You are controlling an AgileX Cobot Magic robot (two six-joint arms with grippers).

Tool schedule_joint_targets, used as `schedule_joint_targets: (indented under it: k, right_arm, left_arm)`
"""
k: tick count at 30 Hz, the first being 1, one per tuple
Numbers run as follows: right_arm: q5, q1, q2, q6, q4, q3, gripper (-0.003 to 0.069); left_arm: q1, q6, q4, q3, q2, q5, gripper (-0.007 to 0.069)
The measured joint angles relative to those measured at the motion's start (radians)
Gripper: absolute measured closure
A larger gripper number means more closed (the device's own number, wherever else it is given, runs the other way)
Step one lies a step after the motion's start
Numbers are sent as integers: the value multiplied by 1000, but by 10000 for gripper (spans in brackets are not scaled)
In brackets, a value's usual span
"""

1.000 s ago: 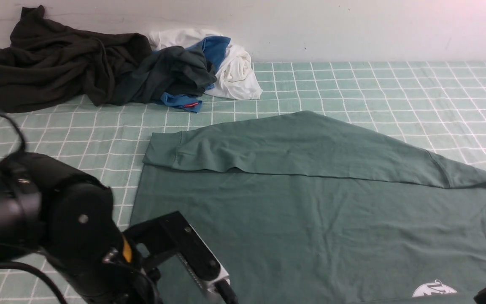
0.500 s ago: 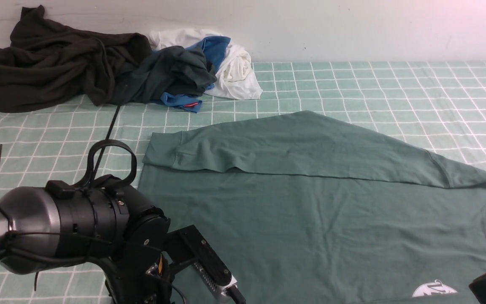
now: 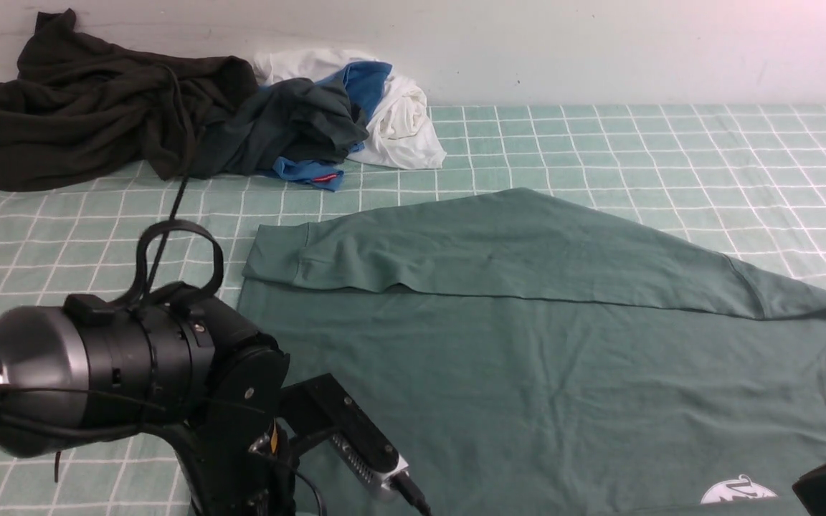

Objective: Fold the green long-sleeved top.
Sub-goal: Use the left arm to clamp the cuff closest to it, then use the left arm to drag and place the cuff at the centered position on the left edge of the fabric

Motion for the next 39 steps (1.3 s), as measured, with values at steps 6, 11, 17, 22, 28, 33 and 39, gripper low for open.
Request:
schedule_joint_targets:
  k: [6, 11, 17, 22, 28, 33, 39]
  right_arm:
    - [-18, 1, 0, 16, -37, 0, 673]
    - [-78, 0, 0, 103, -121, 0, 673]
    - [-103, 0, 0, 157, -174, 0, 673]
    - [-111, 0, 0, 177, -192, 0, 673]
    - [-130, 0, 0, 179, -195, 0, 673]
    - [-142, 0, 4, 196, -204, 0, 673]
    - [-202, 0, 18, 220, -256, -7, 673]
  left_arm:
    - [0, 0, 98, -208, -17, 115, 608]
    - [23, 6, 129, -408, 21, 178, 608]
    - [79, 18, 128, -585, 104, 242, 607]
    - [162, 80, 52, -614, 214, 275, 604]
    - [231, 98, 12, -616, 328, 219, 546]
    - [263, 75, 17, -665, 367, 205, 362]
    - [320, -7, 18, -798, 369, 205, 176]
